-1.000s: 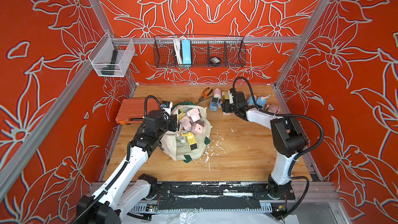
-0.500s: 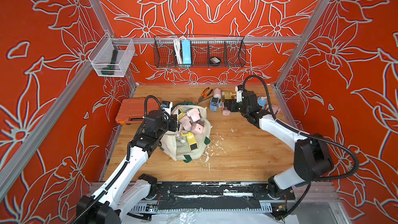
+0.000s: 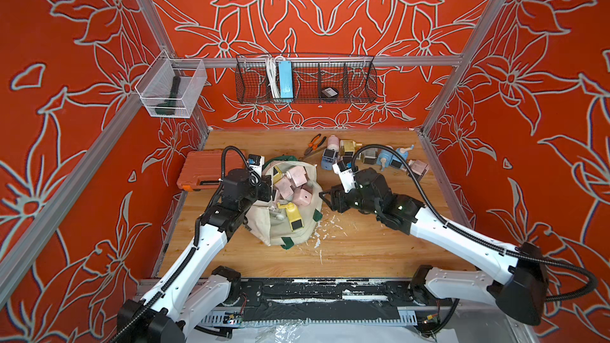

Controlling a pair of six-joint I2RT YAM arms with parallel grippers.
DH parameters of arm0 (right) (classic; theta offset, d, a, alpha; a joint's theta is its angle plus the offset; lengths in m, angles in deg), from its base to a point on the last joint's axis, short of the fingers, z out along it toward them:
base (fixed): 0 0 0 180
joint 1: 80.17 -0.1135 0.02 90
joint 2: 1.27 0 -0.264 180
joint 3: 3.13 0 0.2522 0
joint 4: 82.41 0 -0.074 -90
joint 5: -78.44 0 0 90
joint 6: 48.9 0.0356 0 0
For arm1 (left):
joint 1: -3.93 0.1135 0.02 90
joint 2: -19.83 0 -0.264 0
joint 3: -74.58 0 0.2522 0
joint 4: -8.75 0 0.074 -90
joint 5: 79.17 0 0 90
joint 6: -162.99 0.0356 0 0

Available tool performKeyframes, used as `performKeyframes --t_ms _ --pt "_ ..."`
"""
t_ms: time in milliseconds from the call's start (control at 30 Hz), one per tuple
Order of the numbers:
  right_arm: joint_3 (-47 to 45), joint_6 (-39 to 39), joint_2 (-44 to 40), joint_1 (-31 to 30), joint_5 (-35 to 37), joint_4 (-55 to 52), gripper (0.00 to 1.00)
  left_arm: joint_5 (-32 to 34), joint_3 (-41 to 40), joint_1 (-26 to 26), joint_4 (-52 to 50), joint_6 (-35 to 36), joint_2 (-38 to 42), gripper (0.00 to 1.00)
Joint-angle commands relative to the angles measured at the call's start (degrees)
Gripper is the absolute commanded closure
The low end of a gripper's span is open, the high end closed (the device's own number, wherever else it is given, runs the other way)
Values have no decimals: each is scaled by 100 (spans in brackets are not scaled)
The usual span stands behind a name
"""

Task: Take out the pencil sharpeners from the tote bags
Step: Pick up the pencil sharpener from the canvas bag.

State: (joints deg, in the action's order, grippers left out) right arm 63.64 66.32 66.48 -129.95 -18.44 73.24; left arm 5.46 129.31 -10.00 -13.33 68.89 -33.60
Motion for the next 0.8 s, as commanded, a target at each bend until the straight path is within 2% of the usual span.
performKeyframes --t_ms 0,267,433,767 --pt "-128 256 -67 -490 110 -9 38 27 -69 -24 -232 -34 -42 100" --pt "-26 174 999 -1449 608 673 32 98 -87 -30 -249 -30 -26 100" --pt "133 289 1741 -1570 938 1027 30 89 -80 -30 -252 -30 -52 100" --pt "1188 -63 2544 -1558 1648 -170 28 59 -75 -30 -241 -38 -50 100"
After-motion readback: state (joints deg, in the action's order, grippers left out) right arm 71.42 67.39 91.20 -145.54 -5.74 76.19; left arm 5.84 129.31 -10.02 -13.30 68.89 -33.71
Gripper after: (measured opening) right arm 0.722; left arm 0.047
